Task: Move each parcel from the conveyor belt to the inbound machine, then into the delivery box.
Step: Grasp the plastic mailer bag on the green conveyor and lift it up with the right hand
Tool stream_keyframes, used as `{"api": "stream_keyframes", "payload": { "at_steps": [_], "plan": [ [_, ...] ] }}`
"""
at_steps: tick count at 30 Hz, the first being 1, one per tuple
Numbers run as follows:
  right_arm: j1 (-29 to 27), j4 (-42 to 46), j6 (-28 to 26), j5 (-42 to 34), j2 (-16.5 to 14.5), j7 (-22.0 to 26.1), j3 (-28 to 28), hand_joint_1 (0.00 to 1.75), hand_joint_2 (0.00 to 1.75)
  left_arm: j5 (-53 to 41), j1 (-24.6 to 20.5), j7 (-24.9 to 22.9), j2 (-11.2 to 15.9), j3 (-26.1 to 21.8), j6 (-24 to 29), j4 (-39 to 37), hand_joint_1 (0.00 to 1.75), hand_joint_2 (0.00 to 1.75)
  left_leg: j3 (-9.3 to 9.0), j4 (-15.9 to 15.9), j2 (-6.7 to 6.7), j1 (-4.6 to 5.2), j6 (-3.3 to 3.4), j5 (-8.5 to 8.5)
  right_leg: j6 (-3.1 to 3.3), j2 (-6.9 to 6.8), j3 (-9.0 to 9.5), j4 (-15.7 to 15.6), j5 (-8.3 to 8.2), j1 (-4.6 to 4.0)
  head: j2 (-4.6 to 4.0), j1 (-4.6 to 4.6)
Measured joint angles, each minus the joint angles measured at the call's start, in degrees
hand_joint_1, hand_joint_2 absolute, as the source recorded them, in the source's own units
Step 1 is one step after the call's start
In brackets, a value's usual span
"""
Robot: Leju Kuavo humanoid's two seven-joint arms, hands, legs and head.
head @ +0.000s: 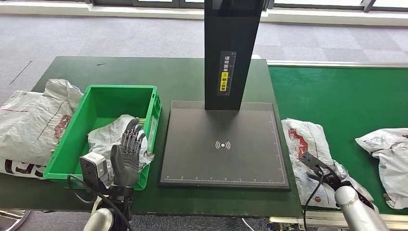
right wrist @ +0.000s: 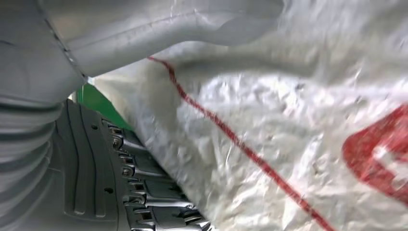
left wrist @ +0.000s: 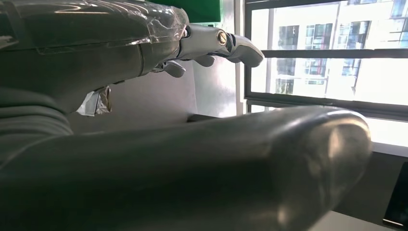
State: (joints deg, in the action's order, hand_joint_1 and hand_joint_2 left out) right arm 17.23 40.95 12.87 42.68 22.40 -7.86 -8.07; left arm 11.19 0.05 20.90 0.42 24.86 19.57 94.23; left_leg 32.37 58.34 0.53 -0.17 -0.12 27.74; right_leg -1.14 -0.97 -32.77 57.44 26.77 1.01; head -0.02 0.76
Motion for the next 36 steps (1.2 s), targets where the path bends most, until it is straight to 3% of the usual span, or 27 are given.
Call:
{"api": "stream_keyframes", "payload": {
  "at_steps": [7, 11, 18, 31, 36],
  "plan": [
    [-1.5, 3.3, 3.0, -2.5, 1.2, 1.3, -3.0, 0.01, 1.75, 1.6, -1.2, 0.8, 0.1, 0.3, -0.2, -1.7, 0.0, 0.0, -0.03, 0.0, 0.1, 0.0, 0.0, 0.0, 0.0, 0.09, 0.02, 0.0, -0.02, 0.0, 0.0, 0.0],
    [-1.1, 3.5, 1.0, -2.8, 1.3, 2.8, -5.3, 1.75, 1.75, 2.0, -1.2, 1.5, 0.2, 0.3, 0.1, -2.4, 0.0, 0.0, -0.06, 0.0, 0.2, 0.0, 0.0, 0.0, 0.04, 0.13, 0.03, 0.0, -0.05, 0.0, 0.0, 0.01],
    [-1.7, 6.3, -3.2, -3.6, 1.3, 3.2, -9.4, 1.75, 1.75, 1.5, -0.8, 1.7, 0.1, 0.3, 0.5, -2.5, 0.0, 0.0, -0.07, 0.0, 0.19, -0.01, -0.02, -0.01, 0.05, 0.18, 0.01, 0.0, -0.06, -0.02, 0.0, 0.01],
    [-3.2, 11.4, -5.6, -5.4, 1.3, 4.1, -10.2, 1.75, 1.75, 0.8, -0.7, 1.6, -0.2, 0.3, 0.6, -2.4, 0.0, 0.0, -0.01, 0.0, 0.15, -0.01, -0.02, -0.01, 0.05, 0.16, -0.02, 0.0, -0.05, -0.01, 0.0, 0.0],
    [-5.0, 15.4, -18.8, -7.0, 0.4, 6.7, -8.9, 1.75, 1.75, -0.8, 1.7, 1.7, -0.3, 0.3, 2.1, -0.5, 0.0, 0.0, 0.09, 0.0, 0.13, -0.01, -0.02, -0.01, 0.05, 0.12, -0.1, 0.0, -0.05, -0.01, 0.0, 0.01]
  ]
}}
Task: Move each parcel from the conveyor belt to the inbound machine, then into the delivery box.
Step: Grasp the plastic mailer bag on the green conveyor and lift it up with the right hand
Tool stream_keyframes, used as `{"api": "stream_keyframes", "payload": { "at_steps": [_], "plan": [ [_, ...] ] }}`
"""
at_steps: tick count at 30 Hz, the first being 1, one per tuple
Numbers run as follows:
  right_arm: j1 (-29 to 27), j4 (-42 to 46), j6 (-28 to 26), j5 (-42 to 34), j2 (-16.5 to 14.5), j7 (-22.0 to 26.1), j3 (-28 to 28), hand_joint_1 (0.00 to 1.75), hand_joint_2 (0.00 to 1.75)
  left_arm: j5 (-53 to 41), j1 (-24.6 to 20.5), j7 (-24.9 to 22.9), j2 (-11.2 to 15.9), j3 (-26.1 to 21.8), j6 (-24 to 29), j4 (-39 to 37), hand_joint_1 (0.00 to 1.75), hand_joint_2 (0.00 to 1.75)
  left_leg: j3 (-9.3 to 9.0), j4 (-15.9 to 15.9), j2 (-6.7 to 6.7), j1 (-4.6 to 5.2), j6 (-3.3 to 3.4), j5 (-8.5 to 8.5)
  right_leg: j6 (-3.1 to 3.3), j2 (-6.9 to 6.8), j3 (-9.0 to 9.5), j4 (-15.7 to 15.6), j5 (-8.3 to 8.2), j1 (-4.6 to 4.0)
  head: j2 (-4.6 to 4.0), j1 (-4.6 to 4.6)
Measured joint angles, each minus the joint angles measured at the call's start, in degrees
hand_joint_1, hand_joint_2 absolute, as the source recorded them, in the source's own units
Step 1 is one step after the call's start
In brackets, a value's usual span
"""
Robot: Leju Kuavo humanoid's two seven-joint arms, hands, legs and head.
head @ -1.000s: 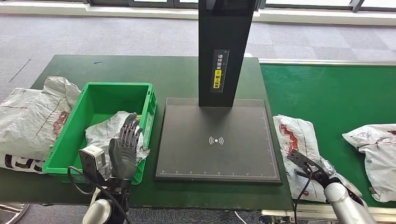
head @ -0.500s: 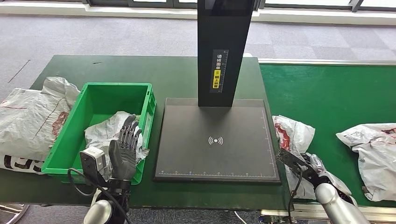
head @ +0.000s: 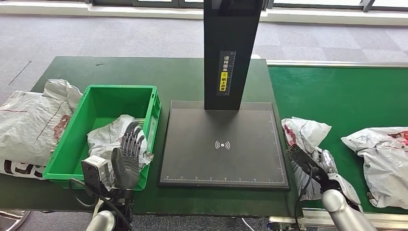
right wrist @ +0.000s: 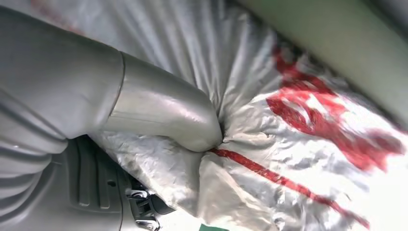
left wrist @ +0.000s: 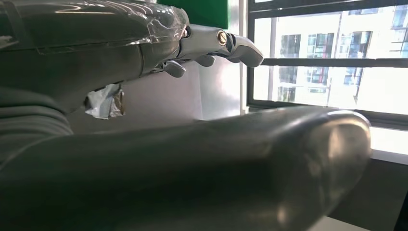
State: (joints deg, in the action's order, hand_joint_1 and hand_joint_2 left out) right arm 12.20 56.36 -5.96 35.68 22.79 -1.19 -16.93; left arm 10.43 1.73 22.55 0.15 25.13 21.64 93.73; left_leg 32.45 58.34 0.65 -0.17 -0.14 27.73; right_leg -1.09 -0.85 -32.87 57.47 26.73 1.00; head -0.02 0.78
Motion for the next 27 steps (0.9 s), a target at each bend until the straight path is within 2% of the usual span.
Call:
{"api": "stream_keyframes", "payload": {
  "at_steps": [2, 7, 9, 12, 14, 17, 20, 23, 27],
  "plan": [
    [-0.9, 2.8, -3.7, -0.3, -0.5, 0.5, 1.3, 1.75, 1.75, -0.6, 1.1, 0.0, 0.0, 0.0, 0.4, 1.1, 0.0, 0.0, 0.04, 0.0, -0.01, 0.0, 0.0, 0.0, 0.0, -0.03, -0.04, 0.0, 0.01, 0.0, 0.0, 0.0],
    [-2.3, 7.2, -6.0, -1.3, -1.0, 1.7, 3.1, 1.75, 1.75, -0.9, 2.2, 0.0, -0.1, 0.0, 0.6, 2.4, 0.0, 0.0, 0.05, 0.0, -0.03, 0.0, 0.0, 0.0, 0.01, -0.05, -0.05, 0.0, 0.02, 0.0, 0.0, 0.0],
    [-4.3, 10.0, -11.9, -4.8, -1.8, 6.4, 4.8, 1.75, 1.75, -1.1, 2.2, 0.0, -0.2, 0.0, 0.6, 2.6, 0.0, 0.0, 0.06, 0.0, -0.14, 0.0, 0.0, -0.02, 0.01, -0.18, -0.05, 0.0, 0.02, 0.0, 0.0, 0.0],
    [-9.3, 18.8, -23.2, -11.9, -3.9, 16.0, 9.7, 1.75, 1.75, -1.4, 2.2, 0.0, -0.5, 0.0, 0.8, 2.6, 0.0, 0.0, 0.12, 0.0, -0.38, 0.0, -0.02, -0.05, 0.01, -0.43, -0.03, 0.0, 0.08, 0.0, 0.0, 0.0],
    [-12.7, 25.7, -27.4, -14.8, -5.2, 20.4, 13.0, 1.75, 1.75, -1.5, 2.2, 0.1, -0.7, 0.0, 1.0, 2.5, 0.0, 0.0, 0.15, 0.0, -0.4, 0.0, -0.04, -0.03, 0.02, -0.45, -0.04, 0.0, 0.12, -0.01, 0.0, -0.01],
    [-15.8, 34.5, -29.7, -16.9, -6.6, 24.3, 15.8, 1.75, 1.75, -1.6, 2.1, 0.3, -0.8, 0.0, 1.1, 2.4, 0.0, 0.0, 0.14, 0.0, -0.24, 0.0, -0.09, 0.01, 0.02, -0.29, -0.11, 0.0, 0.13, -0.01, 0.0, -0.01],
    [-17.0, 40.0, -30.1, -17.6, -7.4, 25.2, 16.9, 1.75, 1.75, -1.6, 2.1, 0.4, -0.9, 0.0, 1.2, 2.3, 0.0, 0.0, 0.1, 0.0, -0.12, 0.0, -0.09, 0.01, 0.02, -0.15, -0.12, 0.0, 0.13, 0.0, 0.0, 0.0],
    [-17.4, 42.5, -30.5, -17.9, -7.8, 26.5, 17.2, 1.75, 1.75, -1.5, 2.0, 0.5, -1.0, 0.0, 1.1, 2.3, 0.0, 0.0, 0.09, 0.0, -0.12, 0.0, -0.07, -0.02, 0.02, -0.15, -0.1, 0.0, 0.1, 0.01, 0.0, -0.01],
    [-17.0, 43.4, -33.1, -15.0, -9.0, 32.9, 16.6, 1.75, 1.75, 0.4, 1.8, 0.6, -1.1, 0.0, -0.5, 2.0, 0.0, 0.0, 0.07, 0.0, -0.11, 0.0, -0.07, -0.04, 0.04, -0.14, -0.05, 0.0, 0.05, 0.0, 0.0, -0.01]
  ]
}}
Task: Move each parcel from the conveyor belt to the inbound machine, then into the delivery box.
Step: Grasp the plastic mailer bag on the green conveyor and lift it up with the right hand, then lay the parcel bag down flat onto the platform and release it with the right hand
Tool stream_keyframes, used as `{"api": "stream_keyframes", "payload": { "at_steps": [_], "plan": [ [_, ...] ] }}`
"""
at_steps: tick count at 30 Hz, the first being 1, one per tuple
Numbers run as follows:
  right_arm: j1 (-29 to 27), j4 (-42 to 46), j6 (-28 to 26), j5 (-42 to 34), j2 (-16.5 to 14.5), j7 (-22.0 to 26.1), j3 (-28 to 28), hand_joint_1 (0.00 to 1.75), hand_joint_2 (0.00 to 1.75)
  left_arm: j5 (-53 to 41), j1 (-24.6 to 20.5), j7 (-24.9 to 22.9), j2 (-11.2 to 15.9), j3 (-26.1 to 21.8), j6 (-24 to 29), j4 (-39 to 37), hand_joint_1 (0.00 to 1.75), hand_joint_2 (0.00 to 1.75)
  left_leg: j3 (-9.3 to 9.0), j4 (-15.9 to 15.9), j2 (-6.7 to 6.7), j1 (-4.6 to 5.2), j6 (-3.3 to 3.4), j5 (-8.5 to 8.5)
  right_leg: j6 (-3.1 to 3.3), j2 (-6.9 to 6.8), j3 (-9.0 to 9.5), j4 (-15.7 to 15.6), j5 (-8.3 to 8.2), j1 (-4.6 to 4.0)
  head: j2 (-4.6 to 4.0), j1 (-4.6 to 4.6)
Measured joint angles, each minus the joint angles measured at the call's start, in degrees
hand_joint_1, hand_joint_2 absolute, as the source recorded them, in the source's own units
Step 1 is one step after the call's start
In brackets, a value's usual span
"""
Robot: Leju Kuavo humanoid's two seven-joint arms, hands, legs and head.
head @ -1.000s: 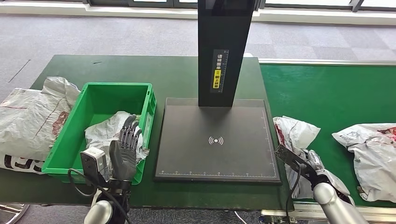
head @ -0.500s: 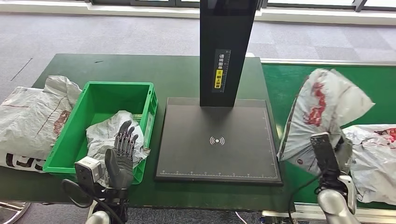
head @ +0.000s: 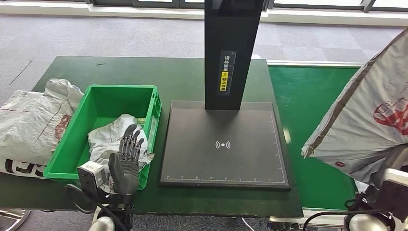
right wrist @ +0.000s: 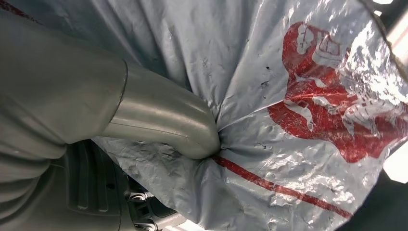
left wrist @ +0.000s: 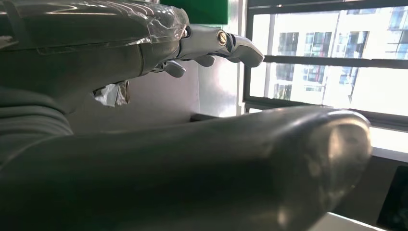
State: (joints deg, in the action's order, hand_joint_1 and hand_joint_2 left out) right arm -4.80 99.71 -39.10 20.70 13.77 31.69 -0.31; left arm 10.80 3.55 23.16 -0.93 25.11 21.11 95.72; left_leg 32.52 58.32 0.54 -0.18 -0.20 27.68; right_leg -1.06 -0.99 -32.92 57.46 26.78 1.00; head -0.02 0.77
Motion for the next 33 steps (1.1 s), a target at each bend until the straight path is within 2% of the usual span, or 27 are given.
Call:
{"api": "stream_keyframes", "payload": {
  "at_steps": [2, 7, 10, 15, 23, 30, 31, 33],
  "plan": [
    [0.8, -0.1, -0.3, 0.9, -1.0, 1.0, -1.2, 1.75, 1.75, 0.9, -0.1, 0.1, -0.1, 0.0, -0.6, -0.1, 0.0, 0.0, -0.01, 0.0, 0.03, -0.01, -0.01, 0.0, 0.02, 0.04, 0.01, 0.0, -0.01, -0.01, 0.0, 0.0],
    [5.0, -4.8, 2.0, -1.9, -3.3, -2.1, -7.5, 1.75, 1.75, 1.3, -0.5, 0.6, -0.2, 0.0, -1.6, -0.3, 0.0, 0.0, -0.05, 0.0, 0.07, -0.05, -0.07, -0.05, 0.03, 0.08, 0.01, 0.0, -0.01, -0.03, 0.0, 0.01],
    [7.4, -10.3, 5.1, -3.4, -5.1, -4.6, -11.6, 1.75, 1.75, 1.5, -1.1, -0.1, -0.3, 0.0, -1.8, -0.6, 0.0, 0.0, -0.05, 0.0, 0.07, -0.06, -0.1, -0.08, 0.04, 0.08, 0.02, 0.1, -0.02, -0.05, 0.0, 0.01],
    [11.2, -21.1, 11.6, -5.8, -8.7, -9.9, -17.8, 1.75, 1.75, 0.6, -1.8, -0.7, -0.7, 0.0, 1.8, -0.7, 0.0, 0.0, -0.05, 0.0, 0.04, -0.09, -0.12, -0.11, 0.1, 0.03, -0.01, 0.1, -0.06, -0.08, 0.0, 0.01],
    [16.2, -34.7, 17.6, -9.6, -14.6, -9.3, -22.0, 1.75, 1.75, 2.1, -3.9, 0.5, -0.7, 0.2, 3.3, -1.8, 0.0, 0.0, 0.01, 0.0, 0.05, -0.12, -0.12, -0.12, 0.11, 0.05, -0.07, 0.1, -0.05, -0.11, 0.0, 0.02],
    [18.1, -39.7, 19.1, -10.0, -16.9, -9.7, -24.3, 1.75, 1.75, 2.3, -4.9, 1.2, -0.7, 0.5, 3.6, -3.1, 0.0, 0.0, 0.01, 0.0, 0.05, -0.12, -0.13, -0.12, 0.11, 0.06, -0.08, 0.1, -0.05, -0.11, 0.0, 0.02],
    [18.1, -40.1, 19.1, -10.0, -17.1, -9.7, -24.4, 1.64, 1.75, 2.3, -4.9, 1.2, -0.7, 0.5, 3.6, -3.2, 0.0, 0.0, 0.02, 0.0, 0.05, -0.12, -0.13, -0.12, 0.11, 0.06, -0.08, 0.1, -0.05, -0.11, 0.0, 0.02],
    [18.3, -40.7, 19.5, -10.1, -17.3, -10.0, -24.6, 0.8, 1.75, 2.4, -4.9, 1.3, -0.7, 0.6, 3.8, -3.4, 0.0, 0.0, 0.02, 0.0, 0.05, -0.12, -0.13, -0.12, 0.11, 0.06, -0.08, 0.1, -0.05, -0.11, 0.0, 0.02]
  ]
}}
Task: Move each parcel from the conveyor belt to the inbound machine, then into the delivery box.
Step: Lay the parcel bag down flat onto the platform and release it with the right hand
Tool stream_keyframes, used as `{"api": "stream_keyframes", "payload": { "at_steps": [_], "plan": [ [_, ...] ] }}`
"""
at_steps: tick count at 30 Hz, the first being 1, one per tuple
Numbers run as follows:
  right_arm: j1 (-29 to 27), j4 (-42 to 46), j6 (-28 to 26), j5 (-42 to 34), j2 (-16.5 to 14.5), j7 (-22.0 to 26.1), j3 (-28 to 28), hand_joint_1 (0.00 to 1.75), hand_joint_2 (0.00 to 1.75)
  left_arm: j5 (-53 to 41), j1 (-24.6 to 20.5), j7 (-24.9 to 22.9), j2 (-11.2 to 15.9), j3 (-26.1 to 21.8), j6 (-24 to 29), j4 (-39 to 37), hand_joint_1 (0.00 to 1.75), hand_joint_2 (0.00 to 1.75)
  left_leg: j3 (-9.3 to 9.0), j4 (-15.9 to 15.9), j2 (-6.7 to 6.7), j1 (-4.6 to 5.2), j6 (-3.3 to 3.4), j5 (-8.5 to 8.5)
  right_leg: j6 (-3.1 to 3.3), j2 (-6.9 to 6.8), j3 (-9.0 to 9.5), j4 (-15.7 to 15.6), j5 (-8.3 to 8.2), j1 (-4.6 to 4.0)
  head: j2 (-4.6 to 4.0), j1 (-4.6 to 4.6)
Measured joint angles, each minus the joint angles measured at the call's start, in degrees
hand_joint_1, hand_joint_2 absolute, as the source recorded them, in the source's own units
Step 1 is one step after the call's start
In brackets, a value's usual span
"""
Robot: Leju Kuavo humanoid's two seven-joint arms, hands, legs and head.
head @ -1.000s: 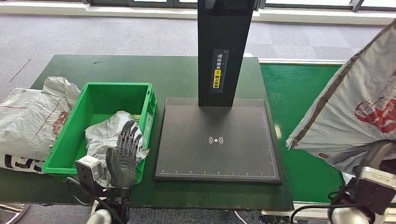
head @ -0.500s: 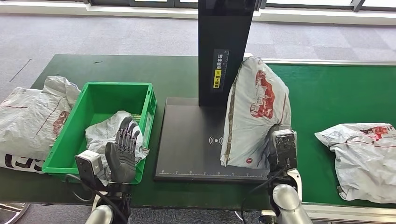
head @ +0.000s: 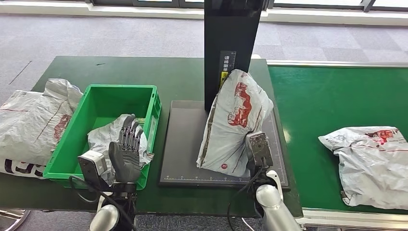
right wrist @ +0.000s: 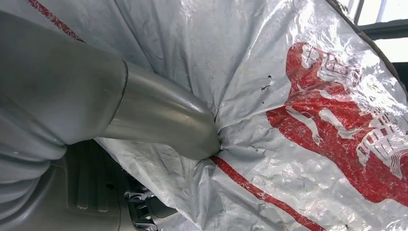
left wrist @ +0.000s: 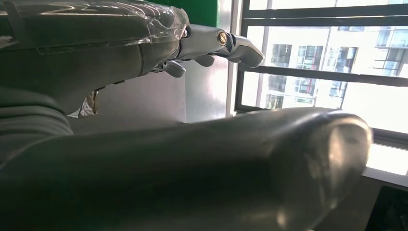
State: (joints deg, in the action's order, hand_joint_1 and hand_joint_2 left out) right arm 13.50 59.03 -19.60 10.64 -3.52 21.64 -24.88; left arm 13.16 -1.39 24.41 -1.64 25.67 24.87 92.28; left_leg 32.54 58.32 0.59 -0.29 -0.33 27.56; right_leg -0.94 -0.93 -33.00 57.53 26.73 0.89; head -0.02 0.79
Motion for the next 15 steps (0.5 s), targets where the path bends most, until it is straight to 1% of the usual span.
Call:
{"api": "stream_keyframes", "payload": {
  "at_steps": [1, 2, 3, 9, 15],
  "plan": [
    [0.1, -0.3, 0.2, 0.1, -0.1, -0.4, -0.1, 0.37, 1.75, 0.1, 0.0, 0.1, 0.0, 0.0, 0.2, -0.1, 0.0, 0.0, 0.0, 0.0, 0.0, 0.0, 0.0, 0.0, 0.0, 0.0, 0.0, 0.0, 0.0, 0.0, 0.0, 0.0],
    [0.2, -0.5, 0.4, 0.3, -0.1, -1.0, -0.3, 0.03, 1.75, 0.1, -0.1, 0.2, 0.0, 0.0, 0.5, -0.3, 0.0, 0.0, 0.0, 0.0, 0.0, 0.0, 0.0, 0.0, 0.0, 0.0, 0.0, 0.0, 0.0, 0.0, 0.0, 0.0],
    [0.3, -0.8, 0.5, 0.4, -0.1, -1.7, -0.5, 0.0, 1.75, 0.2, -0.1, 0.4, 0.0, 0.0, 0.9, -0.5, 0.0, 0.0, 0.0, 0.0, 0.0, 0.0, 0.0, 0.0, 0.0, 0.0, -0.01, 0.0, 0.0, 0.0, 0.0, 0.0],
    [0.5, -1.3, 4.0, -2.3, -0.1, -4.4, -0.9, 0.0, 1.75, -0.5, -1.3, 1.4, -0.2, 0.4, 4.0, -1.8, 0.0, 0.0, -0.01, 0.0, 0.0, 0.0, -0.01, -0.01, 0.0, 0.0, -0.02, 0.0, -0.01, -0.01, 0.0, 0.0],
    [-0.6, 0.9, 7.3, -3.8, 0.5, -5.3, -0.9, 0.0, 1.75, -3.7, -3.3, 0.9, -0.2, 1.0, 4.1, -3.5, 0.0, 0.0, -0.02, 0.0, 0.0, 0.0, -0.01, -0.01, 0.0, 0.01, -0.03, 0.0, -0.01, 0.0, 0.0, 0.0]
  ]
}}
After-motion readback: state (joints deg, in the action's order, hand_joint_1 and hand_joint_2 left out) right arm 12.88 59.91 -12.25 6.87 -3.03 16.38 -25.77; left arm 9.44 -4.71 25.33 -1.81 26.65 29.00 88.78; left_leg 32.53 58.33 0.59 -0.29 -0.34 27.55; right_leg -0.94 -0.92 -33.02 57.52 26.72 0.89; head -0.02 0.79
